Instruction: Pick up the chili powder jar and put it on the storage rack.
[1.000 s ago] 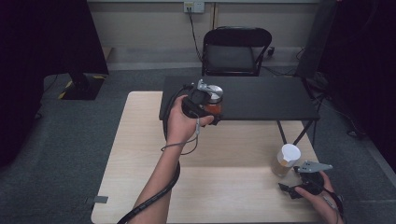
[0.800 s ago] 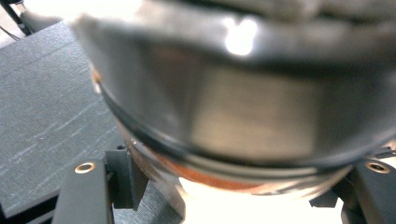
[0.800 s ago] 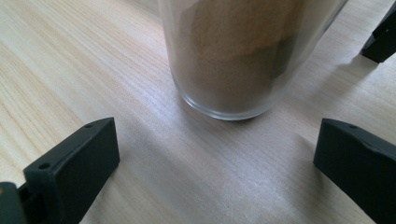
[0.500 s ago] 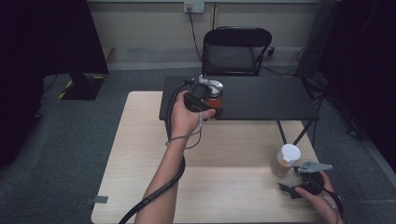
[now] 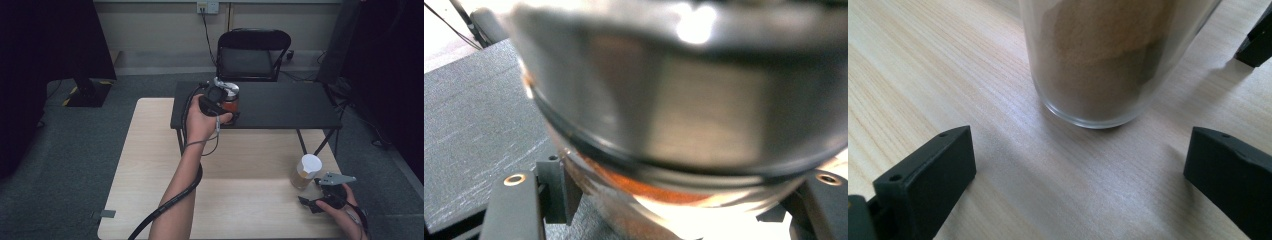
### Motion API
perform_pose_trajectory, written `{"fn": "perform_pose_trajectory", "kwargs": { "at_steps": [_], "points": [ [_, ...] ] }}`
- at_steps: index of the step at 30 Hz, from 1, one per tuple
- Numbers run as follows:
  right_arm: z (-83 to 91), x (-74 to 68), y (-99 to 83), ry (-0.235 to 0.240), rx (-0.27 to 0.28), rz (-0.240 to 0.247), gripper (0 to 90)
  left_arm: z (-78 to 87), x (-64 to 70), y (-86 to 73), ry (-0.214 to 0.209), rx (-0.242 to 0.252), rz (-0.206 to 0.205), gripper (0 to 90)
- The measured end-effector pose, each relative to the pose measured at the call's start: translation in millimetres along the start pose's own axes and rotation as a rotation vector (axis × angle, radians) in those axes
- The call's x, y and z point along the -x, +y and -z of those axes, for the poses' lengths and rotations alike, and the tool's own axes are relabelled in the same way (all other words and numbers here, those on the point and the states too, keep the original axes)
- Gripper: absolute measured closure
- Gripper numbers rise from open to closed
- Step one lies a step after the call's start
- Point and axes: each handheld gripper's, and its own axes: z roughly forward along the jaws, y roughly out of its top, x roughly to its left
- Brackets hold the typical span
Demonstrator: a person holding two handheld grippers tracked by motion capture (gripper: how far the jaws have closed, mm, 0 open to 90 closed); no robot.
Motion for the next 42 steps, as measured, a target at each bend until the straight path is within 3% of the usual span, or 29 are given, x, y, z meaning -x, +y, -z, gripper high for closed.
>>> {"fn": "perform_pose_trajectory", "kwargs": {
  "at_steps": [16, 20, 32, 42],
  "points": [
    [0.0, 0.0, -0.1, 0.000, 0.000, 0.000, 0.0, -1.4, 1.8, 2.3, 0.005, -0.016, -0.013, 29.9],
    [0.0, 0.0, 0.0, 0.000, 0.000, -0.001, 0.0, -1.7, 3.2, 0.7, 0.012, -0.017, -0.003, 19.8],
    [0.0, 0.0, 0.0, 0.000, 0.000, 0.000, 0.0, 11.6, 6.8, -6.3, 0.019, 0.008, 0.040, 2.5],
    [0.0, 0.1, 0.0, 0.000, 0.000, 0.000, 0.0, 25.3, 9.4, -20.5, 0.013, 0.031, 0.009, 2.1]
  ]
}}
